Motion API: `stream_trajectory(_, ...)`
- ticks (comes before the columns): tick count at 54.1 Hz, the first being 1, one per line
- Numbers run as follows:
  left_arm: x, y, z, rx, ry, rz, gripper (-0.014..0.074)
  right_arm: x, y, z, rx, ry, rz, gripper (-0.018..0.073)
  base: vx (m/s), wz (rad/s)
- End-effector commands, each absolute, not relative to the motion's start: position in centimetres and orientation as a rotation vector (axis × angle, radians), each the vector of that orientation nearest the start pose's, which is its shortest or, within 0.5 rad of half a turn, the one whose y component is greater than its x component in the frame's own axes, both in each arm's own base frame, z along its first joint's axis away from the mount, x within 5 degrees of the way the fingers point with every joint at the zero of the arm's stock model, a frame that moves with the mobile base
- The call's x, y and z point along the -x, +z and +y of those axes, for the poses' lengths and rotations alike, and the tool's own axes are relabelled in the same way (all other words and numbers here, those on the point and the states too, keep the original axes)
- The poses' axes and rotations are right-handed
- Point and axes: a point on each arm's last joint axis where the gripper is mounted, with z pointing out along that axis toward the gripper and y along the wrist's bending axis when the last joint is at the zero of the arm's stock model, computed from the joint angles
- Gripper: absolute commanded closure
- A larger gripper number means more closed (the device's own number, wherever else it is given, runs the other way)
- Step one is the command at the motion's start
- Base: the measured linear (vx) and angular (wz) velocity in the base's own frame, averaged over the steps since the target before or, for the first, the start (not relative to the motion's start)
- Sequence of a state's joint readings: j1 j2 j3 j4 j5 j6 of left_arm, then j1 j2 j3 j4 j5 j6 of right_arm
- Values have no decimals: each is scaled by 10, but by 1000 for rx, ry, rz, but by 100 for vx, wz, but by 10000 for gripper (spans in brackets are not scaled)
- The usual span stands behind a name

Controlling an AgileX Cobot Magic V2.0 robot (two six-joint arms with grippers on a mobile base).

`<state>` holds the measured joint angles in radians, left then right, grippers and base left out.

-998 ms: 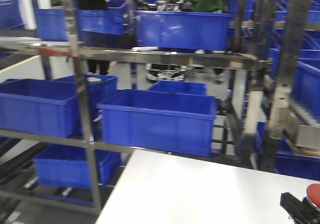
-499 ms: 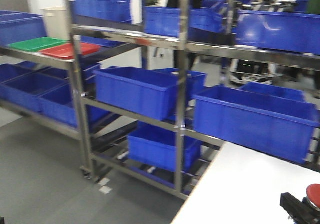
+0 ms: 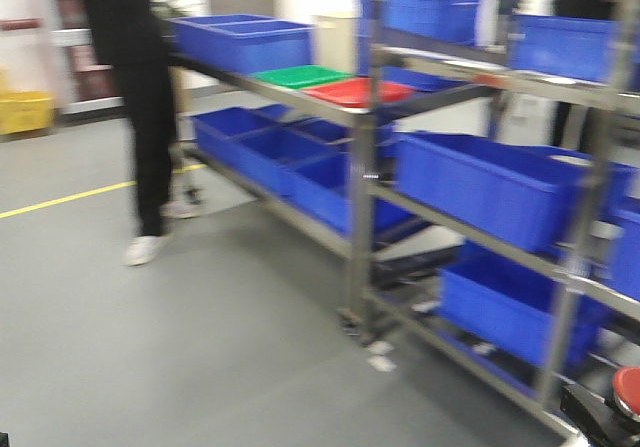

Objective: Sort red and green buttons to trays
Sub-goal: 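Drive the base to the shelf with the green and red trays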

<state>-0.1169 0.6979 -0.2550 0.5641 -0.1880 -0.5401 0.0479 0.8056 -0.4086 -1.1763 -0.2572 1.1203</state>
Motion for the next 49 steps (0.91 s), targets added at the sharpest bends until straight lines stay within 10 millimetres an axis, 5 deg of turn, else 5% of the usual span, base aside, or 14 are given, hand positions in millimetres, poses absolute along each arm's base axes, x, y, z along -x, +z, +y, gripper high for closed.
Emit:
stream_trajectory(1,-140,266,-29,-199,-211,1656,596,-164,292,32,264,246,1707,567,-3,84)
stream_trajectory(24,-139,267,-29,-199,-211,1653,596,-164,292,32,264,246,1707,567,7,78)
stream_trajectory(49,-139,267,-29,-199,-211,1654,596,-164,292,32,264,245,1707,567,29,38)
